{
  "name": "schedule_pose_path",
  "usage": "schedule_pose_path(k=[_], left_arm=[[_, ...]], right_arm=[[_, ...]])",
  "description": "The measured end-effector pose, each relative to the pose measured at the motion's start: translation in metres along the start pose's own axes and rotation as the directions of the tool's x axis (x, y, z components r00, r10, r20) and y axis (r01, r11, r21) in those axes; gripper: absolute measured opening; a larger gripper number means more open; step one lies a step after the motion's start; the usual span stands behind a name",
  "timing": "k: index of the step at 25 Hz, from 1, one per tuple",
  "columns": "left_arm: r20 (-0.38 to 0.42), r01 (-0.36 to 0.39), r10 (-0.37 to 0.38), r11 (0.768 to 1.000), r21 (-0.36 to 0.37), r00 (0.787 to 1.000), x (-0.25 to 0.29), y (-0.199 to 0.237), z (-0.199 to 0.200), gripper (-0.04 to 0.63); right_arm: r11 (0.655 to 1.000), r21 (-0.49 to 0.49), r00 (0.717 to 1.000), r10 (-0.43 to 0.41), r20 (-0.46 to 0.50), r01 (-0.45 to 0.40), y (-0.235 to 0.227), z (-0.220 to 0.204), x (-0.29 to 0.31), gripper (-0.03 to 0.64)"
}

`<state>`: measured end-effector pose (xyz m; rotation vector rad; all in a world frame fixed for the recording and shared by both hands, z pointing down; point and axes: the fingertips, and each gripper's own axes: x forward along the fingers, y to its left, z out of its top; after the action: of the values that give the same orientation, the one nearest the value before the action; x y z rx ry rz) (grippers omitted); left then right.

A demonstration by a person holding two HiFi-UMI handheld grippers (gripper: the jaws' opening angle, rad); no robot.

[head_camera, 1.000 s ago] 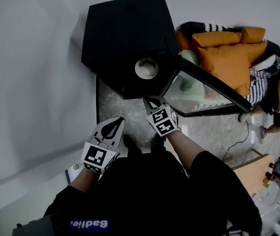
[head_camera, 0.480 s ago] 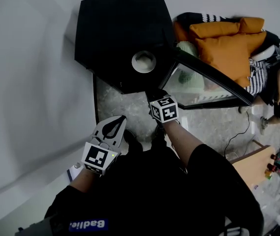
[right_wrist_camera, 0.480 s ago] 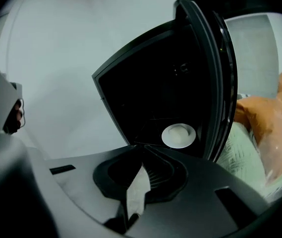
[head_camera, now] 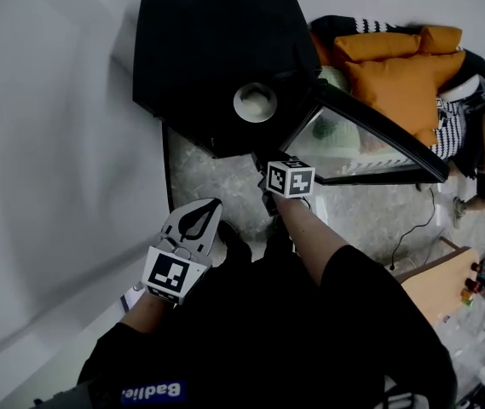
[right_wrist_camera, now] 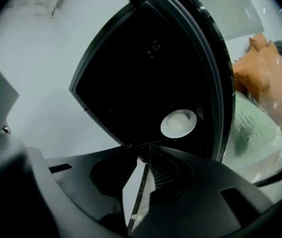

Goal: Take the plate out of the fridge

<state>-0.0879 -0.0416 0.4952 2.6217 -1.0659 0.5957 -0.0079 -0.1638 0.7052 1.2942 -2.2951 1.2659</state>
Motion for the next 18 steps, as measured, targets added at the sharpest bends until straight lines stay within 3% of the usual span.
schedule_pose_path(k=[7, 12, 18], left_arm=[[0.008, 0.014, -0.014, 0.999, -0.043, 1.0, 0.005, 0.009, 0.001, 0.008], [-0.03, 0.02, -0.022, 0.999, -0.042, 0.999, 0.001, 0.015, -0.014, 0.008], [-0.062, 0.03, -0.032, 0.999, -0.024, 0.998, -0.004, 0.029, -0.023, 0.008]], right_arm=[[0.975, 0.22, 0.997, -0.038, 0.063, 0.023, -0.02, -0.001, 0.024, 0.07], [0.876, 0.482, 0.986, -0.066, 0.156, -0.017, -0.042, -0.006, 0.046, 0.129], [0.769, 0.631, 0.953, -0.106, 0.283, -0.102, -0.059, 0.0, 0.066, 0.138]])
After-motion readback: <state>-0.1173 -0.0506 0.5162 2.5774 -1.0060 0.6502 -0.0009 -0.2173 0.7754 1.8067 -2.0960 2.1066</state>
